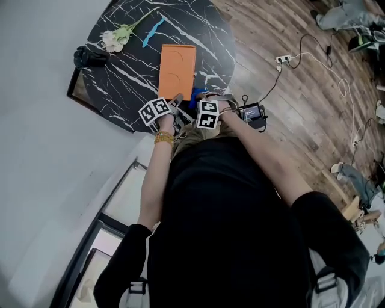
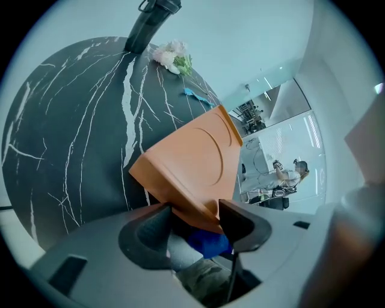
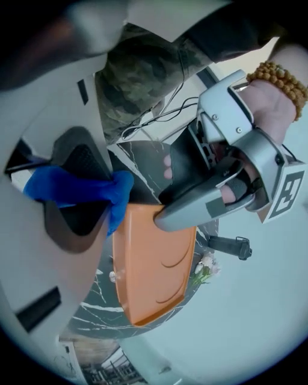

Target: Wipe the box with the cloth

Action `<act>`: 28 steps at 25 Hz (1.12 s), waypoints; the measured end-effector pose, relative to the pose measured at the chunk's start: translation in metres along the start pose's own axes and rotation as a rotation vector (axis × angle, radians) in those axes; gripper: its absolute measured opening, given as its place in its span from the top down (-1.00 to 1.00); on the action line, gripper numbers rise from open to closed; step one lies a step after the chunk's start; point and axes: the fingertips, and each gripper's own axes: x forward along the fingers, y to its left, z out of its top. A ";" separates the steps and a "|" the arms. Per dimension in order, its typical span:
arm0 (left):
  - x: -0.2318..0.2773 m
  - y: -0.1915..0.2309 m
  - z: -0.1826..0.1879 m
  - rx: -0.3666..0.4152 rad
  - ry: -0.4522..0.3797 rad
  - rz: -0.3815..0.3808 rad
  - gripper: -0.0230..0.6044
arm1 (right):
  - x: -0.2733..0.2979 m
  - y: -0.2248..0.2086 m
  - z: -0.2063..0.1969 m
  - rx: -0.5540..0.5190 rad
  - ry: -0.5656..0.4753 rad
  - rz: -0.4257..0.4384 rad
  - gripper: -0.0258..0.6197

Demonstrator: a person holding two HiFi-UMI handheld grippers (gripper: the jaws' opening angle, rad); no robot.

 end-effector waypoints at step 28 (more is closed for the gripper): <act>-0.101 -0.043 -0.009 0.123 -0.030 -0.522 0.58 | -0.083 0.016 0.092 -0.169 -0.420 -0.015 0.56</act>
